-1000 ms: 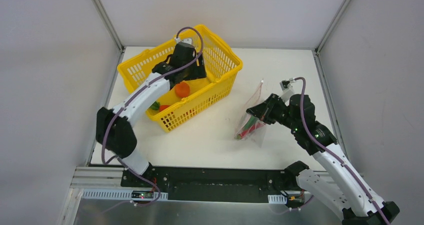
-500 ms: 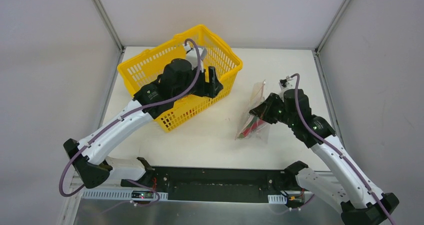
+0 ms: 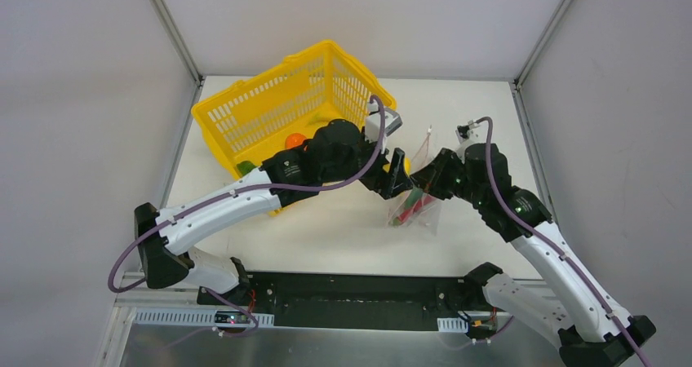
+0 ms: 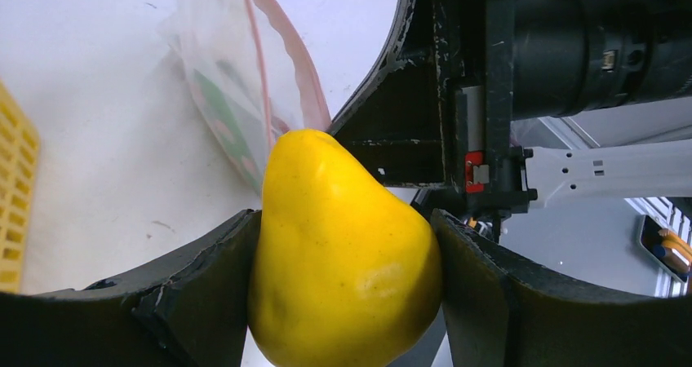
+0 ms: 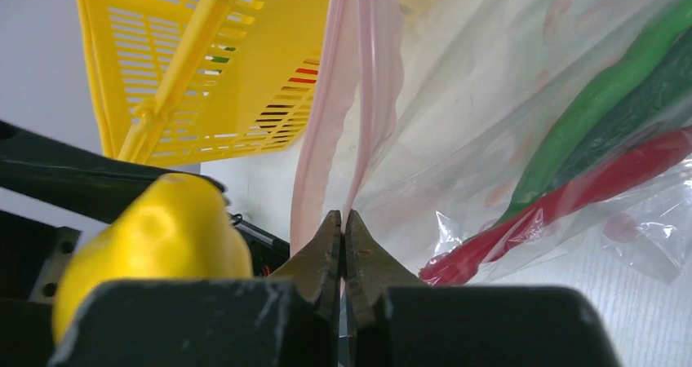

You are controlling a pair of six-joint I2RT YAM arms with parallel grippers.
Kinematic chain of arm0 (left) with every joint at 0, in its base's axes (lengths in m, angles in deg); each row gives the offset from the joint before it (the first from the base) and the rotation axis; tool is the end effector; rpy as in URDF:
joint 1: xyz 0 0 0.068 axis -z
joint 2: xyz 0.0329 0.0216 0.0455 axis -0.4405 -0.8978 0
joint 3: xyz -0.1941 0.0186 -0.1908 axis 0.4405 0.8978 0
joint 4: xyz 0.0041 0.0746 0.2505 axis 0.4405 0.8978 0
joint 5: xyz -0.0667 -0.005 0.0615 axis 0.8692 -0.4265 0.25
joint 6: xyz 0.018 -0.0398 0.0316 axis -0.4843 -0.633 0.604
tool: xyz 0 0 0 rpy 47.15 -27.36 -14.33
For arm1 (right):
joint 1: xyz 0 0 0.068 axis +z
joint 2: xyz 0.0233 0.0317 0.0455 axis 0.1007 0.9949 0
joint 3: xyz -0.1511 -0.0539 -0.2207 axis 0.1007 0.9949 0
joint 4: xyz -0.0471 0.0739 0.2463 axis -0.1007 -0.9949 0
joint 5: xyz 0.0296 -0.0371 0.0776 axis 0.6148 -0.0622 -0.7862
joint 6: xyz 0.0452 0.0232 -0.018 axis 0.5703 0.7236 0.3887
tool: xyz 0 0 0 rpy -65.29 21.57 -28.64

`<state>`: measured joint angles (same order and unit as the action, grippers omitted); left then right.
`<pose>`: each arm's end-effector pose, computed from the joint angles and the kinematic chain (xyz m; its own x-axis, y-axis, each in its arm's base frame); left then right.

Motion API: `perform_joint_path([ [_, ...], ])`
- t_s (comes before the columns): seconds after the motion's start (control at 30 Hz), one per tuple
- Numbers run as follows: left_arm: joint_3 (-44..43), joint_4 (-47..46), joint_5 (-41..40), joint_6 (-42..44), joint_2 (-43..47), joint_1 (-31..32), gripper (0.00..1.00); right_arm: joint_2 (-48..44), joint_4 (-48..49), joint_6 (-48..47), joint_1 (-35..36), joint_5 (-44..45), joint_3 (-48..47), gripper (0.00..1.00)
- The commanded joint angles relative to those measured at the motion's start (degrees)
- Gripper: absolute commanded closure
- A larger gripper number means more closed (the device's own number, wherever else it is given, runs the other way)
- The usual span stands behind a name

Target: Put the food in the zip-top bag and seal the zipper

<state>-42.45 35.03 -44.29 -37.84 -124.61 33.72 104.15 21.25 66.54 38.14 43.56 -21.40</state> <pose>0.1555 -0.2767 0.4110 -0.4311 0.0372 -0.9015 0.8188 0.4358 -0.3736 0.1490 0.0997 0.3496 -0.6151 0.2233 -0.7562 -0.3637 0.7706 0.5234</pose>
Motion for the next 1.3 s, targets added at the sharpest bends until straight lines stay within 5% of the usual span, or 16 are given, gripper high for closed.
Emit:
perform_joint_path([
  [0.0, 0.2, -7.1, 4.1, -0.1, -1.8, 1.2, 0.75, -2.4, 3.2, 0.5, 0.3, -0.7, -0.3, 1.0],
  [0.43, 2.0, -4.1, -13.6, 1.0, -5.6, 2.3, 0.77, -4.4, 2.2, 0.5, 0.3, -1.1, -1.0, 1.0],
  [0.77, -5.1, 4.9, -24.8, -1.9, -10.0, 3.1, 0.71, -5.1, 5.1, 3.4, 0.3, -4.2, -0.4, 0.99],
  [1.27, -3.0, 5.0, -20.8, -2.3, -3.7, 3.2, 0.54, -5.9, 6.1, 2.1, 0.3, 0.8, 3.0, 0.99],
])
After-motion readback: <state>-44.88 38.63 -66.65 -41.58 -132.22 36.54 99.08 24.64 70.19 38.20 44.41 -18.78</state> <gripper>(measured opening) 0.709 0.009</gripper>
